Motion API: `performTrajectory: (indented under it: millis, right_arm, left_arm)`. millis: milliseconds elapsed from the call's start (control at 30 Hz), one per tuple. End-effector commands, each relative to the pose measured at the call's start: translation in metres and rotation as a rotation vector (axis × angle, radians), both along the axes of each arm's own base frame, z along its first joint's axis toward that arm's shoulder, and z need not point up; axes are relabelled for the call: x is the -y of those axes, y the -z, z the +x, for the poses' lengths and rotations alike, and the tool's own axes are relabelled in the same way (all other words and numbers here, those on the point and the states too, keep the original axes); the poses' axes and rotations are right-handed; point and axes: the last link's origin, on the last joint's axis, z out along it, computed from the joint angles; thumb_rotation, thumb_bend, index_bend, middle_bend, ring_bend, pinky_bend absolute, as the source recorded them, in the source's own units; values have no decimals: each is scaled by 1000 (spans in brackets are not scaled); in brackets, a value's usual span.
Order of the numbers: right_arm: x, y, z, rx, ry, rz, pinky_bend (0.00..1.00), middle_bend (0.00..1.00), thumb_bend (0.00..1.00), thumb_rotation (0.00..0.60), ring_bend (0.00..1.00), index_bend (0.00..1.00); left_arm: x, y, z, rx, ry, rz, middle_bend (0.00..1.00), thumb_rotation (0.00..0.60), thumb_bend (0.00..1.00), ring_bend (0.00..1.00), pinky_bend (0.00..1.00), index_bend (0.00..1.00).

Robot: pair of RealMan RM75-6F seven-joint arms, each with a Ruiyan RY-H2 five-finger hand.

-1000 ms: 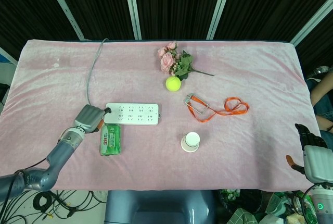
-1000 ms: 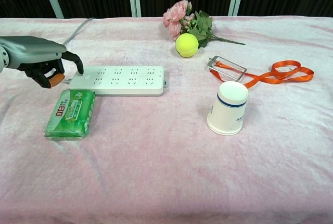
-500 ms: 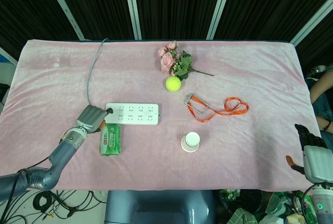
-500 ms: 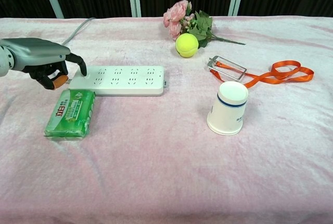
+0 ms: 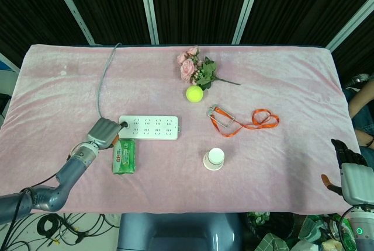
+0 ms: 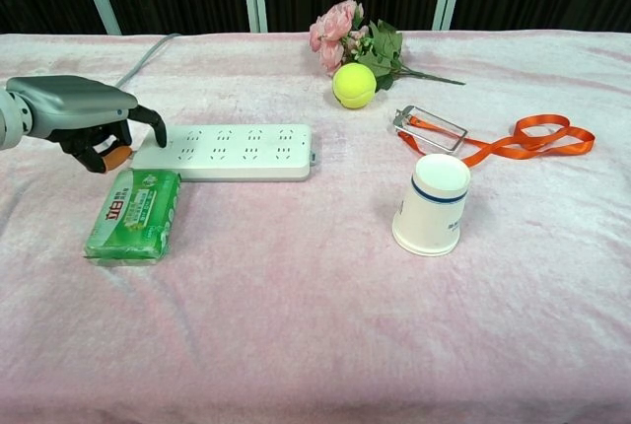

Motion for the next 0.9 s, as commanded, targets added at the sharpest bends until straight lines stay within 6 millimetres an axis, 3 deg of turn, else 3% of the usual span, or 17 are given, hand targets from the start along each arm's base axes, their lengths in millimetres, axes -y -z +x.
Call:
performTrajectory:
  millis: [33, 433, 533, 633, 700, 800, 900]
  right_arm:
    - [0, 0, 0, -1, 0, 0, 203, 91, 171, 600, 193, 35]
    - [0, 1, 0, -1, 1, 5, 203, 91, 170, 600, 193, 35]
    - [0, 1, 0, -2, 1, 6, 203, 91, 170, 600, 193, 35]
    - [0, 1, 0, -2, 2, 5, 203, 91, 170, 600, 192, 35]
    - [0, 1, 0, -1, 3, 4, 203, 91, 170, 600, 192, 35]
    - [0, 0, 0, 0, 6, 3, 203, 91, 170, 600, 193, 35]
    - [0, 0, 0, 0, 5, 3, 203, 91, 171, 600, 193, 35]
  left_arm:
    - [-1, -2, 1, -1, 5, 10, 750, 600, 633, 791, 719, 252]
    - [1, -50, 39, 128, 151, 233, 739, 600, 626, 784, 719, 253]
    - [7, -63, 44, 178, 165, 269, 670, 600, 587, 700, 681, 252]
    - [18, -76, 43, 216, 167, 299, 473, 600, 463, 451, 421, 251]
    - [24, -83, 40, 227, 163, 313, 290, 600, 359, 221, 198, 245]
    - [55, -105, 23, 215, 161, 352, 115, 600, 242, 39, 50, 230]
    - [87, -122, 1, 201, 128, 370, 45, 600, 170, 0, 2, 223]
